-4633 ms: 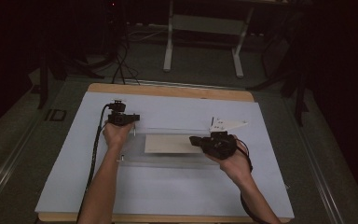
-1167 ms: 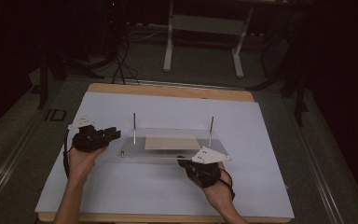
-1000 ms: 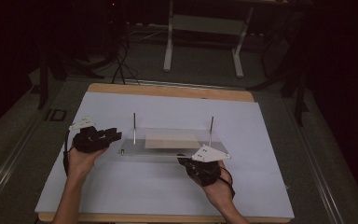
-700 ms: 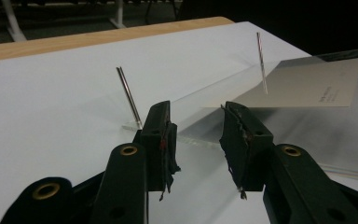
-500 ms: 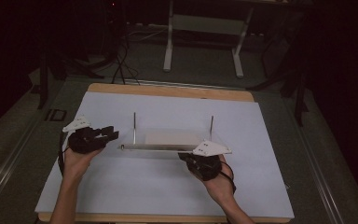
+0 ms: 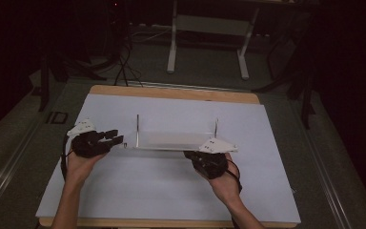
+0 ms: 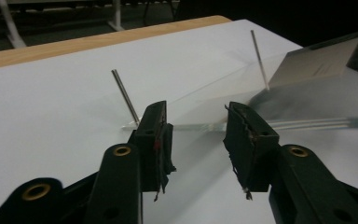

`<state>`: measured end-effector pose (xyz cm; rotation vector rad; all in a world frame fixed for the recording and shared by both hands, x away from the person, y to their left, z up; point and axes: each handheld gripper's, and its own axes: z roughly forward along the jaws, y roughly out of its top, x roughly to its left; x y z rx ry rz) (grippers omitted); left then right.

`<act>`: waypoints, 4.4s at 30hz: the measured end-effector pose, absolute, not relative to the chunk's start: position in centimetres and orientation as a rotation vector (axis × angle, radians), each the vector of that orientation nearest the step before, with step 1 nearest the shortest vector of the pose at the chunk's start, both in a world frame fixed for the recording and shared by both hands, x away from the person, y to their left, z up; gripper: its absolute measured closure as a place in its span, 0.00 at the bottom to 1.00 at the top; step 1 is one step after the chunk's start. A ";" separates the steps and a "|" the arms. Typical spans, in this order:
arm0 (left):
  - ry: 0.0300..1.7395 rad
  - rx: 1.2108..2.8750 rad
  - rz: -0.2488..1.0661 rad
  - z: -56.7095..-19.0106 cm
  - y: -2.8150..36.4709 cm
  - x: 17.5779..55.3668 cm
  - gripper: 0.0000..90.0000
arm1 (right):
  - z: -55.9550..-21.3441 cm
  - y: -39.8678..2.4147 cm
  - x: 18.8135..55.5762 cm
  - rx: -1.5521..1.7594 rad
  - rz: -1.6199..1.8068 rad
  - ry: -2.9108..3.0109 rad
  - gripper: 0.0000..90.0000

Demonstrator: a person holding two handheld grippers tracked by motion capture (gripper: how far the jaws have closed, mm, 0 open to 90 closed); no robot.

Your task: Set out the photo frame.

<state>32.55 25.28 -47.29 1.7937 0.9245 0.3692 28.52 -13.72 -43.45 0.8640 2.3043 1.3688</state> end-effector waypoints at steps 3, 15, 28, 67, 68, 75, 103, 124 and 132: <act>0.933 1.804 0.375 -47.4 25.3 32.6 0.62 | -43.2 -13.7 28.8 0.863 1.375 2.296 1.00; 0.877 1.855 0.388 -47.6 24.0 32.7 0.55 | -41.4 -13.6 30.1 0.857 1.391 2.247 1.00; 0.791 1.823 0.479 -46.6 21.4 34.6 0.36 | -40.6 -13.5 31.4 0.870 1.411 2.211 1.00; 0.796 1.772 0.547 -45.3 19.9 37.2 0.52 | -41.4 -17.6 33.8 0.821 1.217 2.195 0.80; 0.797 1.772 0.546 -45.3 19.9 37.2 0.52 | -41.5 -17.9 33.8 0.832 1.216 2.191 0.79; 0.805 1.761 0.548 -45.2 19.9 37.6 0.52 | -42.2 -19.9 34.5 0.881 1.197 2.190 0.76; 0.847 1.738 0.522 -45.0 19.8 39.2 0.49 | -45.2 -24.4 40.9 1.007 1.196 2.198 0.49; 0.863 1.704 0.545 -46.9 18.7 41.6 0.43 | -46.9 -23.2 43.2 0.979 1.331 2.104 0.50; 0.880 1.677 0.577 -47.0 18.5 42.4 0.42 | -46.9 -22.8 43.7 1.012 1.312 2.063 0.49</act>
